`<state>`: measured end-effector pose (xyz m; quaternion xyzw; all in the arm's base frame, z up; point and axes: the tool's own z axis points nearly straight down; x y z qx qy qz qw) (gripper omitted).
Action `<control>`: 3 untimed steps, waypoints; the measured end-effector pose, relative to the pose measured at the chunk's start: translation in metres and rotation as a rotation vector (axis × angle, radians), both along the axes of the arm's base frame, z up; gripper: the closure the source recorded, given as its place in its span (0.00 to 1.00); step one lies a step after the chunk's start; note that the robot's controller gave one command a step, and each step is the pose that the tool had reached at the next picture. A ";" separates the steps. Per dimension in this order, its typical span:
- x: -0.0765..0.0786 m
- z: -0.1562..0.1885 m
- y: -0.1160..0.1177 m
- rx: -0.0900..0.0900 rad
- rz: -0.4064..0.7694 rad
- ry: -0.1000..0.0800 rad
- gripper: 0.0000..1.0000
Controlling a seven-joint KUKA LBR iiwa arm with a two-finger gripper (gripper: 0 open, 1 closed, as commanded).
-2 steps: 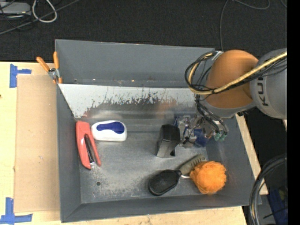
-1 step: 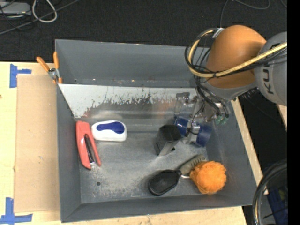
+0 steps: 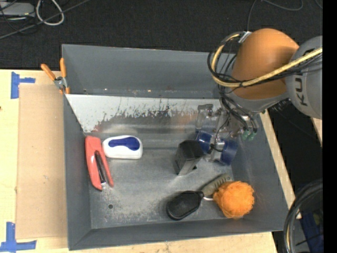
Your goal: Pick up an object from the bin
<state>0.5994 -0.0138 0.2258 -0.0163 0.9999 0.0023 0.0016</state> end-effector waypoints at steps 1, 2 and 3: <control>0.002 -0.058 0.025 0.000 -0.028 -0.002 0.00; -0.010 -0.078 0.025 0.005 -0.072 0.000 0.00; -0.015 -0.084 0.007 0.005 0.204 -0.001 0.00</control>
Offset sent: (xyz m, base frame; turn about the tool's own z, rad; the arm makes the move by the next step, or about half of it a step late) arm -0.0119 0.0190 -0.0806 0.0770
